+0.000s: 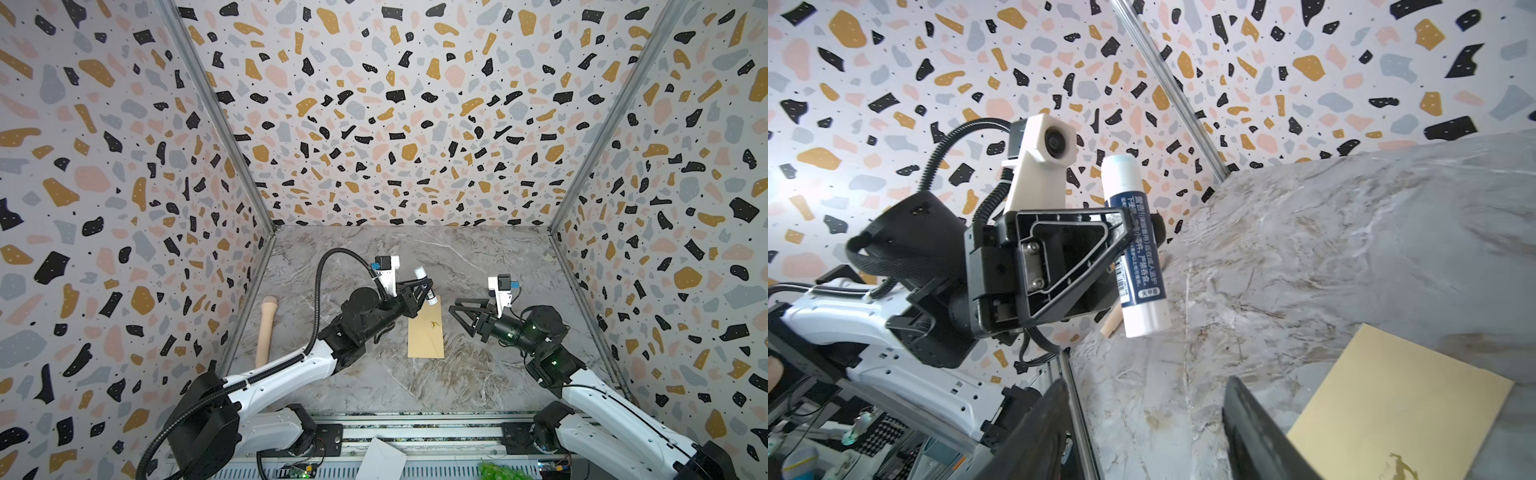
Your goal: Place the letter into the envelope and seal it
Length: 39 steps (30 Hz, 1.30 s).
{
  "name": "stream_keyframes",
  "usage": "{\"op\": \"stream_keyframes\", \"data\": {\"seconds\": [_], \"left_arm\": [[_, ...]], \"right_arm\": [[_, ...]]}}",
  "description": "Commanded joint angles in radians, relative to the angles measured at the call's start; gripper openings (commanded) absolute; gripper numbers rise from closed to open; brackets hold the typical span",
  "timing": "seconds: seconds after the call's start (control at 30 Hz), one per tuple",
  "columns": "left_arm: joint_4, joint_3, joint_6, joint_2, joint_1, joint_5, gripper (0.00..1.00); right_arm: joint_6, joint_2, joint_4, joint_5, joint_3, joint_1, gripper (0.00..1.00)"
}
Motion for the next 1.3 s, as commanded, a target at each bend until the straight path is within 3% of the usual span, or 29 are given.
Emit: {"op": "stream_keyframes", "data": {"seconds": [0.0, 0.5, 0.83, 1.27], "left_arm": [[0.131, 0.040, -0.074, -0.016, 0.007, 0.045, 0.00], [0.275, 0.023, -0.205, 0.002, 0.007, 0.095, 0.00], [0.282, 0.023, -0.203, 0.008, 0.007, 0.105, 0.00], [0.268, 0.017, -0.187, 0.010, 0.008, 0.106, 0.00]], "right_arm": [[0.111, 0.023, 0.176, -0.057, 0.002, 0.004, 0.61], [0.294, 0.169, 0.470, -0.067, 0.004, 0.041, 0.54], [0.349, 0.220, 0.536, -0.058, 0.020, 0.054, 0.44], [0.418, 0.275, 0.628, -0.055, 0.043, 0.078, 0.39]]}}
